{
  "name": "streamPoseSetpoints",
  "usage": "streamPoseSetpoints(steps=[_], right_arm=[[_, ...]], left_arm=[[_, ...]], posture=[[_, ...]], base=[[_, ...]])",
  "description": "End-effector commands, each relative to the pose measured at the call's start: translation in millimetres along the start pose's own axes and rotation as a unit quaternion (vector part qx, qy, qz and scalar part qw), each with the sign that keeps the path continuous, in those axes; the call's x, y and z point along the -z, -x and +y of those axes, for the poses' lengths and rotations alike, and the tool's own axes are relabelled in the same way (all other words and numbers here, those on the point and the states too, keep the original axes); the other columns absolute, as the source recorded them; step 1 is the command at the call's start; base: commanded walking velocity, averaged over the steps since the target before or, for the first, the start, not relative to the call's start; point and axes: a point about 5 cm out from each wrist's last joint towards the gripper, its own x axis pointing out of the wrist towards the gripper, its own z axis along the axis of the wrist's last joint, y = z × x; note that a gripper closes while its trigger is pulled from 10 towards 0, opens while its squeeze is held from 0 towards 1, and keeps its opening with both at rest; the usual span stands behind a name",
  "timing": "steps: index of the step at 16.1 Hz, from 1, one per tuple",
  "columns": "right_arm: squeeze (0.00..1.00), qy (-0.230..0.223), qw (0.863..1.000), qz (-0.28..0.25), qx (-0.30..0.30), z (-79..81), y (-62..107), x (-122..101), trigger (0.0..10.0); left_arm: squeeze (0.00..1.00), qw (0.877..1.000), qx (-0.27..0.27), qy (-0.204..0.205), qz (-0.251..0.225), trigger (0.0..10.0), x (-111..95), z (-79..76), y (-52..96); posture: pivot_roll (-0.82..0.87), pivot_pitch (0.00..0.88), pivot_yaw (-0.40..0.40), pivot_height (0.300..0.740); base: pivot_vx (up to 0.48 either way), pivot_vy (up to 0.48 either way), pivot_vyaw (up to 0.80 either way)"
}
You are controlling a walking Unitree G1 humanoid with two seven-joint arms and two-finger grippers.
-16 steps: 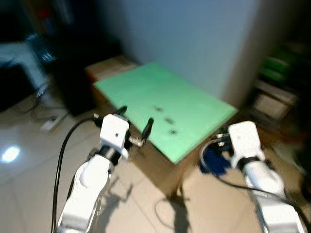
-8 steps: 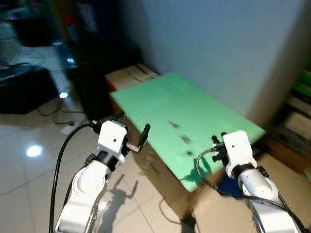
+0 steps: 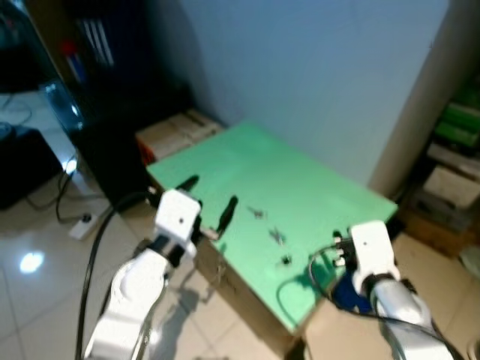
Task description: Hang keys on a hook
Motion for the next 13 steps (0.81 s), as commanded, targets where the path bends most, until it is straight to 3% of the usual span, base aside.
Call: streamPoseSetpoints(steps=[1,5,6,7,11,13], right_arm=[[0.00,-0.005,1.000,-0.011,-0.009,5.6,-0.4,-4,10.0],[0.00,-0.023,1.000,0.001,0.009,1.1,-2.1,1,10.0],[0.07,-0.039,0.999,-0.002,-0.001,2.4,-2.9,2,10.0],[1.00,-0.043,0.999,-0.005,-0.007,3.3,-3.4,1,10.0],[1.00,-0.042,0.997,-0.008,-0.070,16.3,-14.0,6,10.0],[1.00,-0.024,0.992,0.012,-0.123,28.5,-30.2,11,10.0]], left_arm=[[0.00,1.000,0.000,0.001,0.005,10.0,1,3.4,3.4],[0.00,1.000,0.023,0.002,0.006,10.0,2,-1.1,5.3],[0.00,1.000,0.026,0.000,0.005,10.0,1,-0.4,5.2],[0.00,1.000,0.028,-0.001,0.005,10.0,1,0.3,5.3],[0.00,0.999,0.041,-0.007,0.009,10.0,0,3.6,6.0],[0.00,0.998,0.063,-0.015,0.012,10.0,-3,6.2,6.3]], posture=[[-0.02,0.000,0.038,0.740],[-0.02,0.000,0.041,0.740],[-0.02,0.000,0.041,0.740],[-0.02,0.000,0.042,0.740],[-0.01,0.000,0.058,0.740],[0.00,0.018,0.073,0.740]], base=[[0.315,0.000,0.00],[0.000,0.000,0.00],[0.000,0.000,0.00],[0.000,0.000,0.00],[0.000,0.000,0.00],[0.000,0.000,0.00]])
